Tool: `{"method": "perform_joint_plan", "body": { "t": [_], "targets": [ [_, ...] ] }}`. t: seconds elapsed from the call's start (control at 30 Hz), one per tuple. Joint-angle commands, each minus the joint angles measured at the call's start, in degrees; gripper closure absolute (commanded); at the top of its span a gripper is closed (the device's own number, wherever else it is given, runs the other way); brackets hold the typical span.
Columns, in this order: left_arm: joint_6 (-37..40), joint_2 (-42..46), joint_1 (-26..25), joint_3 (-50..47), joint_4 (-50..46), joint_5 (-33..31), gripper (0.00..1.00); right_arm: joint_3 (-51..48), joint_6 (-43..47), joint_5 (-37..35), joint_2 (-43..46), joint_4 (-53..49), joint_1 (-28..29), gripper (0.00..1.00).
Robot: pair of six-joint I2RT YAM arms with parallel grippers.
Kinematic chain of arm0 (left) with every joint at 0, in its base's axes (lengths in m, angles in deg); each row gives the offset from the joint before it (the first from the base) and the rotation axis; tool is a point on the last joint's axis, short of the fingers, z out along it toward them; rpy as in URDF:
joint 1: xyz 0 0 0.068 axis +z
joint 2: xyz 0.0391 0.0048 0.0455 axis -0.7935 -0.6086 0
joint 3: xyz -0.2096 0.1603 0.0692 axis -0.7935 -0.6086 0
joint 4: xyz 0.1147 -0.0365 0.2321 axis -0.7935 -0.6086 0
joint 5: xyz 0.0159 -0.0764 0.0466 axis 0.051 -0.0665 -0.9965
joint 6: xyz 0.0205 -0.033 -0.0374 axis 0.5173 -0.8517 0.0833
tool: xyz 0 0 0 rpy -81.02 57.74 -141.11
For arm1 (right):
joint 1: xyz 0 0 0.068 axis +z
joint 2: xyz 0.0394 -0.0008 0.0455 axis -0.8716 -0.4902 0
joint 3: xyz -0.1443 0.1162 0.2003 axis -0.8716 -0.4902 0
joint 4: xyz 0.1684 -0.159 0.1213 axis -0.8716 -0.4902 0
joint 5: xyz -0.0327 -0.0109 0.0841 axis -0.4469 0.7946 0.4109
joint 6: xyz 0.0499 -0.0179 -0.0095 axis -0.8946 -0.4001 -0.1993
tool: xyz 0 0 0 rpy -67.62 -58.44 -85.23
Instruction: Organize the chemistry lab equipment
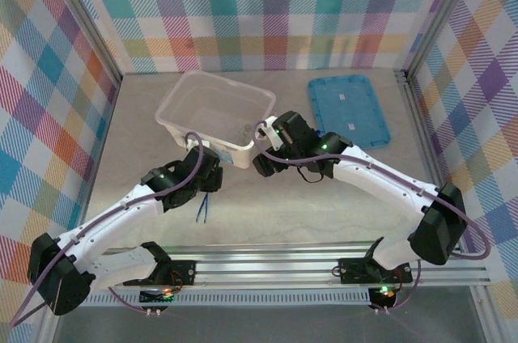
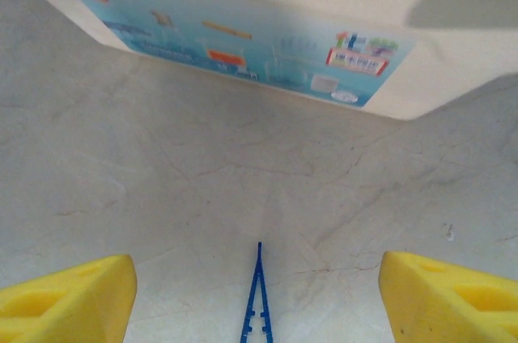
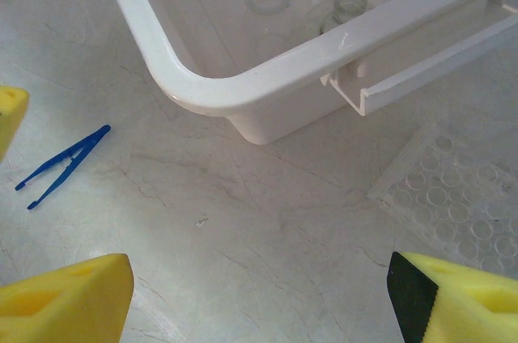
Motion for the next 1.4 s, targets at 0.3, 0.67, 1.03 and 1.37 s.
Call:
{"method": "perform_joint_plan", "body": {
  "t": [0.3, 0.67, 1.03, 1.37],
  "targets": [
    [-8.1, -3.2, -2.1, -9.3, 3.5, -3.5, 0.24, 2.0, 4.5, -1.2, -1.8, 0.1, 0.4, 0.17],
    [-12.2, -4.8, -2.1, -14.6, 8.8, 1.5, 0.29, 1.8, 4.4, -1.4, -1.6, 0.8, 0.5, 0.17],
    [-14.8, -12.5, -1.8, -14.3, 11.4, 5.3, 0.36, 1.2, 3.3, -1.2, -1.6, 0.5, 0.4, 0.17],
    [-19.3, -11.5, -0.9, -18.3, 15.5, 6.5, 0.36, 1.2, 3.1, -0.4, -1.7, -0.1, 0.5, 0.17]
  ]
}}
